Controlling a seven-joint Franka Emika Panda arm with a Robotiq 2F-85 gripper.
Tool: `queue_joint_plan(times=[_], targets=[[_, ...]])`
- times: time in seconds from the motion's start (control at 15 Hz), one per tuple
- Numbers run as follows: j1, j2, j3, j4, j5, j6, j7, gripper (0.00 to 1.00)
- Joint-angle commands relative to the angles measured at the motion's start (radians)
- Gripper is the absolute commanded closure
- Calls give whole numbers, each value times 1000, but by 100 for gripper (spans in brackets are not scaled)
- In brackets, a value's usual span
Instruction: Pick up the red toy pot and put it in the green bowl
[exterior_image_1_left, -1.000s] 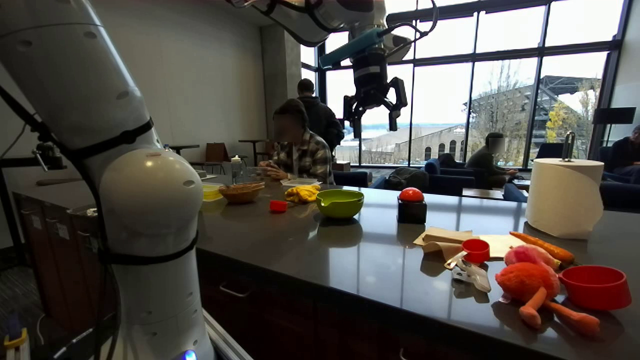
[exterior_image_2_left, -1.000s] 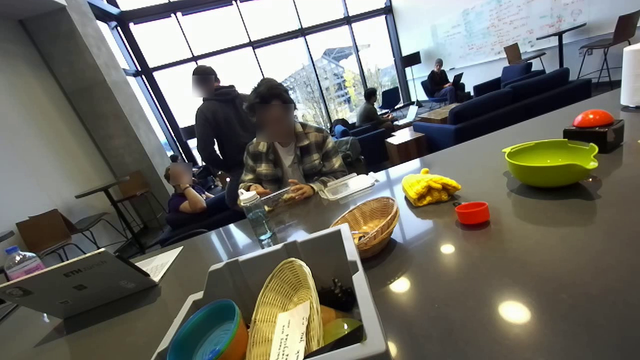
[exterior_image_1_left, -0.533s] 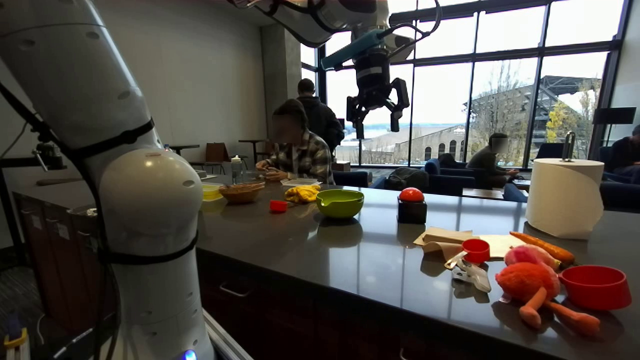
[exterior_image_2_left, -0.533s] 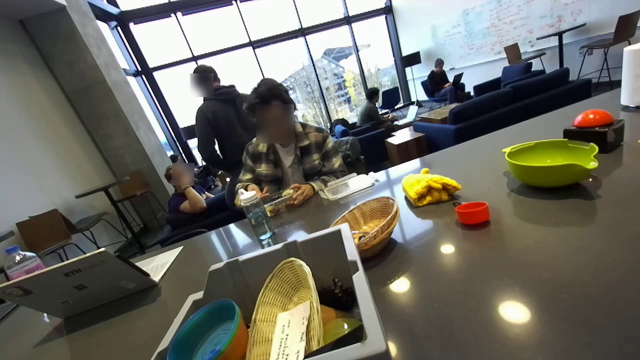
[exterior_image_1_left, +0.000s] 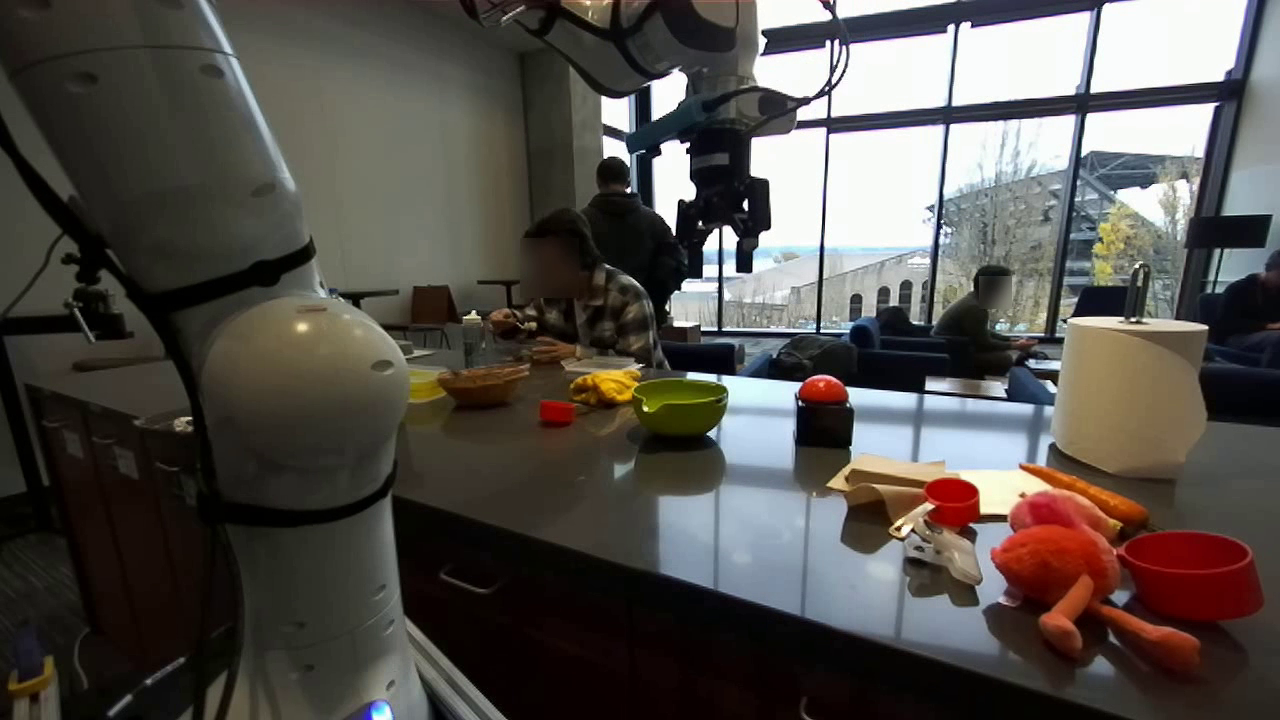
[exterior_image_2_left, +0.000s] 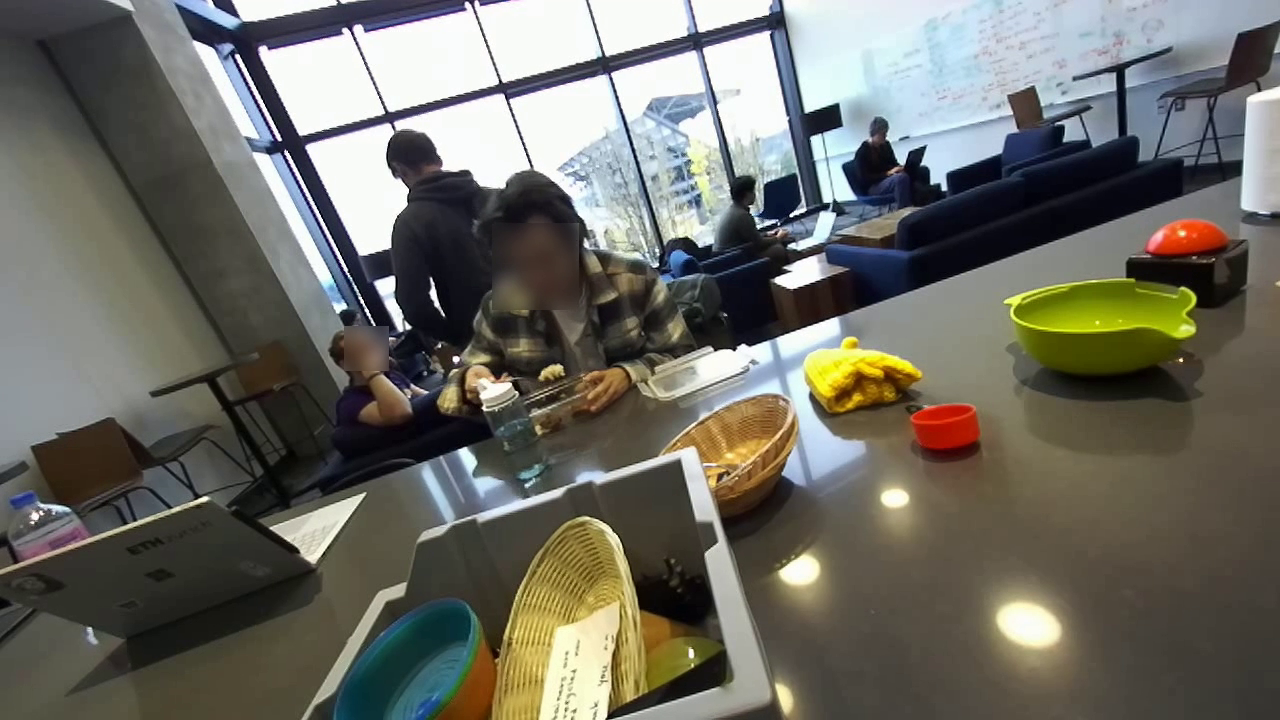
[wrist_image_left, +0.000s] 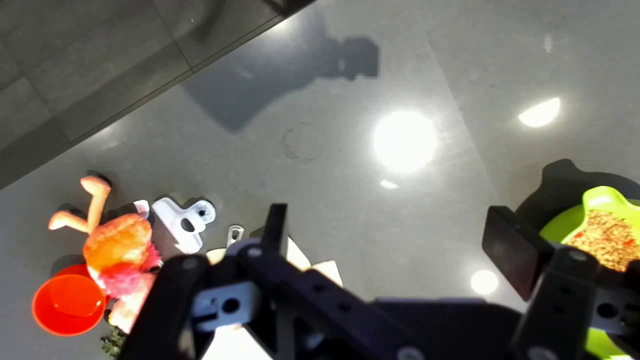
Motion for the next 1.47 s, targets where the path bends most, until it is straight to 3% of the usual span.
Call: queue_joint_plan(times=[0.0,0.6,1.4], targets=[[24,-7,49,11,18,-19,84,0],[71,-16,116,6,20,-26,147,0],[70,-31,112,-2,40,-43,163,0]])
